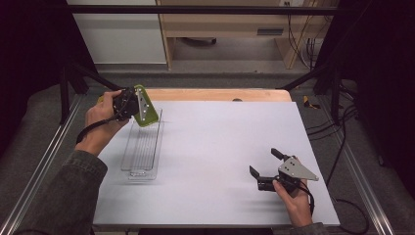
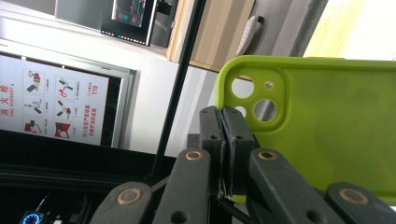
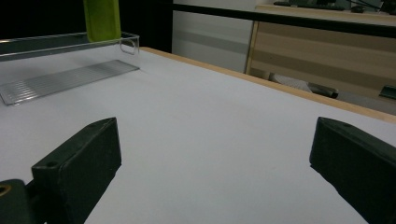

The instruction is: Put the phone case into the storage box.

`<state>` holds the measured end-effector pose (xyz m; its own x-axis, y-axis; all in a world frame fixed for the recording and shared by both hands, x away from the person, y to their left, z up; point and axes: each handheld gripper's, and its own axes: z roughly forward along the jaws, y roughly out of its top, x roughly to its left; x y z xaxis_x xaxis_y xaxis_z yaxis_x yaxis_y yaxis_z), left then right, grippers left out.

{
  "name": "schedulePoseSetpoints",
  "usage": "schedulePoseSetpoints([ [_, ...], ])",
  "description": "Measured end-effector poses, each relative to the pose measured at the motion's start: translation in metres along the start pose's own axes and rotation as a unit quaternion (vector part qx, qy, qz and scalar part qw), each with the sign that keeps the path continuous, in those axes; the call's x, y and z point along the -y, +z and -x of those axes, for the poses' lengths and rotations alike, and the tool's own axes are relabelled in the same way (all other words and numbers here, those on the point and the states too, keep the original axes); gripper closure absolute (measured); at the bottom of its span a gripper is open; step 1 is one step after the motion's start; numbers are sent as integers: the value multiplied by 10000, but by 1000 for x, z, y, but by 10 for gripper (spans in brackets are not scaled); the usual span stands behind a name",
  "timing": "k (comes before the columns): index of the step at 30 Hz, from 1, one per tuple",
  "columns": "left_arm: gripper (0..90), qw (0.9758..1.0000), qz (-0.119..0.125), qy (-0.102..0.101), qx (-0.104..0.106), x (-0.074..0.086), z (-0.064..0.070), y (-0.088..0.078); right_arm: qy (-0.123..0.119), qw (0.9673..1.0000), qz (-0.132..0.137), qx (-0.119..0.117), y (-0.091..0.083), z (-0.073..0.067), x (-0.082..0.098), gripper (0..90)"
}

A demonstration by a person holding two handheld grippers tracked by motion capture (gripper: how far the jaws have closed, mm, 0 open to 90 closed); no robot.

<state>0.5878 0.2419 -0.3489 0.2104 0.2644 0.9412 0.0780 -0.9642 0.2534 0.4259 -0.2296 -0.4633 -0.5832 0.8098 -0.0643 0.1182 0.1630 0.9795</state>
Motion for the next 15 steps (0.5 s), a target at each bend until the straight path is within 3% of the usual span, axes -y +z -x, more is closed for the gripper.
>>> schedulePoseSetpoints([
  [15, 875, 9997, -60, 232, -3, 1, 0, 4, 1, 10000, -3, 1, 0, 0, 0, 24],
])
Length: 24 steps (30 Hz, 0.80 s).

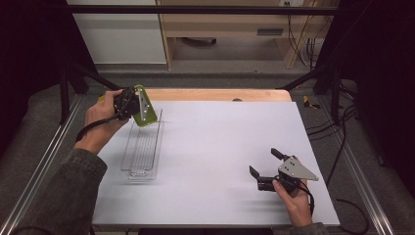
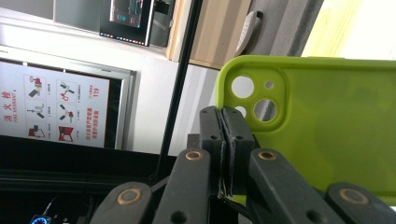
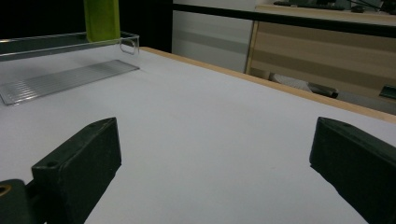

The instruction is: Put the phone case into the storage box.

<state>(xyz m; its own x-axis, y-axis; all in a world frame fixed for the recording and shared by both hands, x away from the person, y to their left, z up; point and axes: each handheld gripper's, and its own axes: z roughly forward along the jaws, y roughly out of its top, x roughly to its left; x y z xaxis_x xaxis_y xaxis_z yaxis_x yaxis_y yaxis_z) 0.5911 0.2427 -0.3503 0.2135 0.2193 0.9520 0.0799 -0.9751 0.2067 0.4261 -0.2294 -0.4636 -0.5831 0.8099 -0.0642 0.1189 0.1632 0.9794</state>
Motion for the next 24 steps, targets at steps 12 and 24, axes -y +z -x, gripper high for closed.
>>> schedulePoseSetpoints([
  [12, 875, 10000, -6, 47, 2, 1, 2, 4, 4, 10000, 23, 16, -1, 1, 0, 24],
  [24, 875, 9998, 4, 215, -54, 0, 2, 4, 8, 10000, 24, 8, 0, 0, 0, 24],
])
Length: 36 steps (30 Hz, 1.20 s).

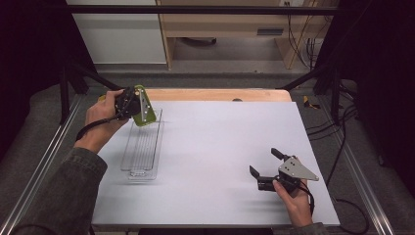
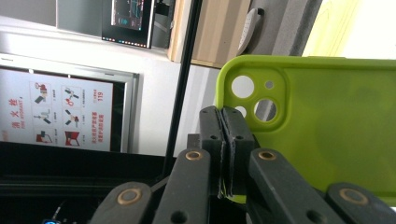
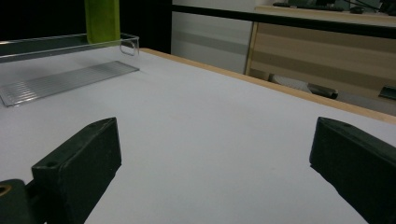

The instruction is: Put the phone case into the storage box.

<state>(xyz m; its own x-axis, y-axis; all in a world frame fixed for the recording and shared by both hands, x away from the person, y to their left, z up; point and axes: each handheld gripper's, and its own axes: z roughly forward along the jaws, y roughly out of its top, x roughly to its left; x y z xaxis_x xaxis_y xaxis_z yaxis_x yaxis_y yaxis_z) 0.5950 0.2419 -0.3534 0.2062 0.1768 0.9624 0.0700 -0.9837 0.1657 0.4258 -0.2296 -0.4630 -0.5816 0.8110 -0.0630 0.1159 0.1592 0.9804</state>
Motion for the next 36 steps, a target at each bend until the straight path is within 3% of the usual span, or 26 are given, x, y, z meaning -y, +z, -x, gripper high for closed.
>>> schedulePoseSetpoints([
  [36, 875, 9994, 103, 328, -14, -8, 8, 9, -12, 10000, 5, 16, 0, 0, -1, 24],
])
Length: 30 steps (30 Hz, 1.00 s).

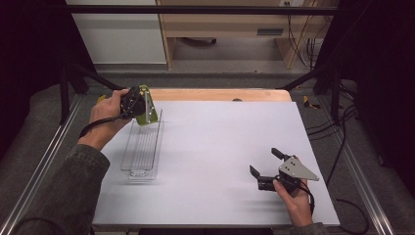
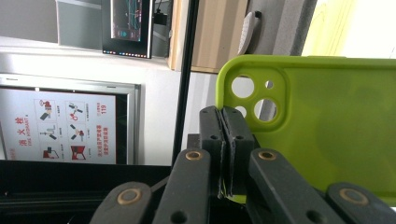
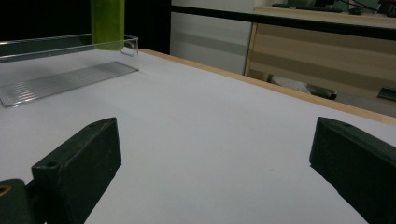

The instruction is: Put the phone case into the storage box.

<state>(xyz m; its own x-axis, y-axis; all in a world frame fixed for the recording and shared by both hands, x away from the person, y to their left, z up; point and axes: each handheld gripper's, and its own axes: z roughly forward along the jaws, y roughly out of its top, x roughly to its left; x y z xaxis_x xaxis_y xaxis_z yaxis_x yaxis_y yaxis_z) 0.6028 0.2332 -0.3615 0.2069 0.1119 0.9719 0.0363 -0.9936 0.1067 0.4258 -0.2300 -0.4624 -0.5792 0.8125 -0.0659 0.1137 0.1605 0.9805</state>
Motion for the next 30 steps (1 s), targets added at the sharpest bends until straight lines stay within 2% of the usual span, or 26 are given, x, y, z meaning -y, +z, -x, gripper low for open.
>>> schedulePoseSetpoints([
  [30, 875, 9998, 104, 188, -8, -6, 8, 5, -1, 10000, -4, 18, 0, 1, 0, 24],
])
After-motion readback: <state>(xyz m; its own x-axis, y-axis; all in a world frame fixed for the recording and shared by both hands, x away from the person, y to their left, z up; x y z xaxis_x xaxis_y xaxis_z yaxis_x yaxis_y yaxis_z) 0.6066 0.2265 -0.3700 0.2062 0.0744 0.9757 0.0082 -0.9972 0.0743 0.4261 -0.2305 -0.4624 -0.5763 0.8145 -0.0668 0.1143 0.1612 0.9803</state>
